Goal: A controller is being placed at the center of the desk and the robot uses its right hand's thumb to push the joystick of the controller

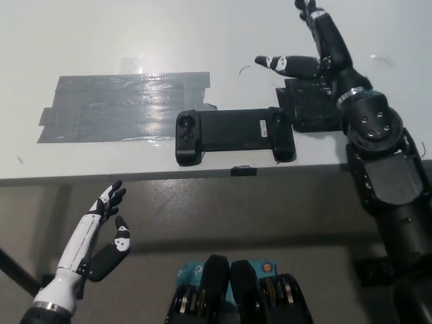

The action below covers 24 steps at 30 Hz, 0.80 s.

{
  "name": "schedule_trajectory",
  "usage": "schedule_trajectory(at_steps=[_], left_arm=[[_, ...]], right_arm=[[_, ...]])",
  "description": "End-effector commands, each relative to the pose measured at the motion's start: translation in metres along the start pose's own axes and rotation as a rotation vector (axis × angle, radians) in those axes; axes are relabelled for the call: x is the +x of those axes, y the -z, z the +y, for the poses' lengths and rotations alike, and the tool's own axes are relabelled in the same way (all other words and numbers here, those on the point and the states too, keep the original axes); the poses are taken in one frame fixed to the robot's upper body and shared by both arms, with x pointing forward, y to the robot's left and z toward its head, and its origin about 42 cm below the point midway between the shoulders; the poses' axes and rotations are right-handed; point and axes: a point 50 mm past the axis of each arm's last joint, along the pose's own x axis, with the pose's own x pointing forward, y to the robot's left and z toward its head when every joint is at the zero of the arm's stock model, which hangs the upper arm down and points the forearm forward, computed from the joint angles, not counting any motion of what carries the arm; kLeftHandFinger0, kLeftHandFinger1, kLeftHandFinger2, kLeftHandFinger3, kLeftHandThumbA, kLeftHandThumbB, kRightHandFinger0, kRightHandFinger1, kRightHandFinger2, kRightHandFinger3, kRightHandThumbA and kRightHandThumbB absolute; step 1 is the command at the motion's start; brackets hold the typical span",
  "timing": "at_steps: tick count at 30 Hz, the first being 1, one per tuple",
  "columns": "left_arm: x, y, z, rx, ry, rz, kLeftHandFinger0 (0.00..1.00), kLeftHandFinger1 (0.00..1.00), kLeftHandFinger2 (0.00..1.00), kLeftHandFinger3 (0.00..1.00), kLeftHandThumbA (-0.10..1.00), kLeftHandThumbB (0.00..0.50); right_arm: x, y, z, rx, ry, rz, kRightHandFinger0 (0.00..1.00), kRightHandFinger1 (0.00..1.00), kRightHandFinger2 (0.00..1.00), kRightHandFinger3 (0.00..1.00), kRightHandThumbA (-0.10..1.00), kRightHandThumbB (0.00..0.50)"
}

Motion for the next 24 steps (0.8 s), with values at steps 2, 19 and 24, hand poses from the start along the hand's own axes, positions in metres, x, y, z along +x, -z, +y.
schedule_trajectory(at_steps=[2,19,24], left_arm=[[0.006,-0.012,0.009,0.044,0.007,-0.052,1.00,1.00,1.00,1.00,-0.01,0.083],[0.007,-0.009,0.009,0.030,0.012,-0.041,1.00,1.00,1.00,1.00,0.00,0.082],[-0.004,-0.002,0.004,0.028,0.018,-0.022,1.00,1.00,1.00,1.00,0.00,0.082]], right_arm=[[-0.008,-0.087,-0.018,0.050,-0.062,-0.232,1.00,1.00,1.00,1.00,1.00,0.495],[-0.199,-0.072,-0.007,-0.081,-0.108,-0.327,1.00,1.00,1.00,1.00,1.00,0.472],[-0.232,-0.029,0.011,0.005,-0.149,-0.186,1.00,1.00,1.00,1.00,1.00,0.459]])
